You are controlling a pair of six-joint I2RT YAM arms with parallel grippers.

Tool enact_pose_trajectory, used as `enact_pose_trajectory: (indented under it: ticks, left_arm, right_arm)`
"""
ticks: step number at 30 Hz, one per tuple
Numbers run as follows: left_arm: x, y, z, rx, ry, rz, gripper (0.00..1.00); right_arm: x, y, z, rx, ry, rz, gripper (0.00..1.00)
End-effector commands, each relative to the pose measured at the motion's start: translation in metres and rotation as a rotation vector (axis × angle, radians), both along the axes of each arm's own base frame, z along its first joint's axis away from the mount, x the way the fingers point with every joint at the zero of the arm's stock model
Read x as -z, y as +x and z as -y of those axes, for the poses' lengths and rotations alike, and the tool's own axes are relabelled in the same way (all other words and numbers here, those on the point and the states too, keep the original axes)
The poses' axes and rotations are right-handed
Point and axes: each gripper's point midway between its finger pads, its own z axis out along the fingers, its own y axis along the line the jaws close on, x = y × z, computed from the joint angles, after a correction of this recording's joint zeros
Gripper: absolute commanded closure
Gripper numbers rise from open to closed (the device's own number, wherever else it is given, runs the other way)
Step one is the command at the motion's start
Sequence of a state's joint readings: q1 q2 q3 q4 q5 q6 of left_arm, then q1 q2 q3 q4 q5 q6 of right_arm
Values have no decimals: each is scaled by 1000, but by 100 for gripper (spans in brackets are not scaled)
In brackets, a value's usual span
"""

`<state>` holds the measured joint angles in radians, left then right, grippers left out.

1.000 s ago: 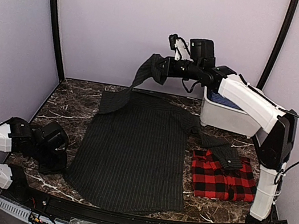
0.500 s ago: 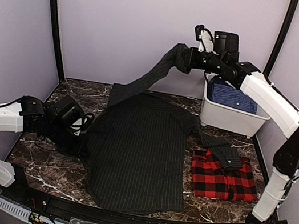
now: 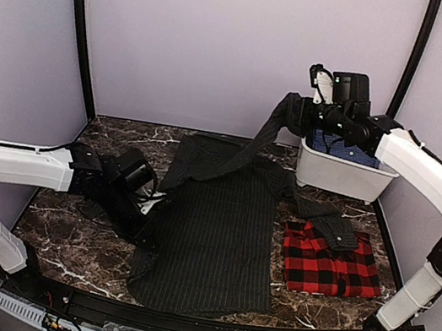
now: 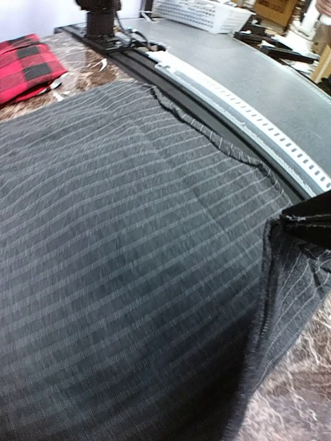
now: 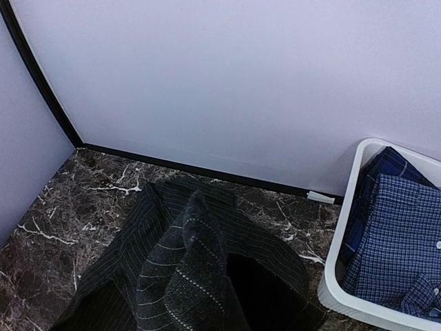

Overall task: Fold and stack the long sleeve shirts
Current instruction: Fold the flattened shirt at the center of the board.

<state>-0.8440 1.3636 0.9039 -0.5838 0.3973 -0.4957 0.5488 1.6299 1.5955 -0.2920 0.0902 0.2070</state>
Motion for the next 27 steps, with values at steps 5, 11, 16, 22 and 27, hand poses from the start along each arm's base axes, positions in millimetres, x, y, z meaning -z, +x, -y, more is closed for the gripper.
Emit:
enact_pose_trajectory:
  ticks: [5, 11, 16, 22, 27]
  left_arm:
    - [-4, -16, 32, 164, -70, -35, 100]
    - [-1, -19, 37, 187, -76, -56, 100]
    - [-3, -22, 43, 213, -98, -68, 100]
    - [4, -31, 46, 249, -91, -100, 100]
    - [9, -34, 48, 263, -87, -117, 100]
  right_arm:
    - [-41, -4, 27, 84, 24, 115, 100]
    - [-58, -6, 34, 104, 5, 160, 100]
    - [-52, 0, 40, 141, -42, 160, 100]
    - [-41, 9, 46, 189, -97, 144, 100]
    - [-45, 11, 51, 213, -115, 152, 100]
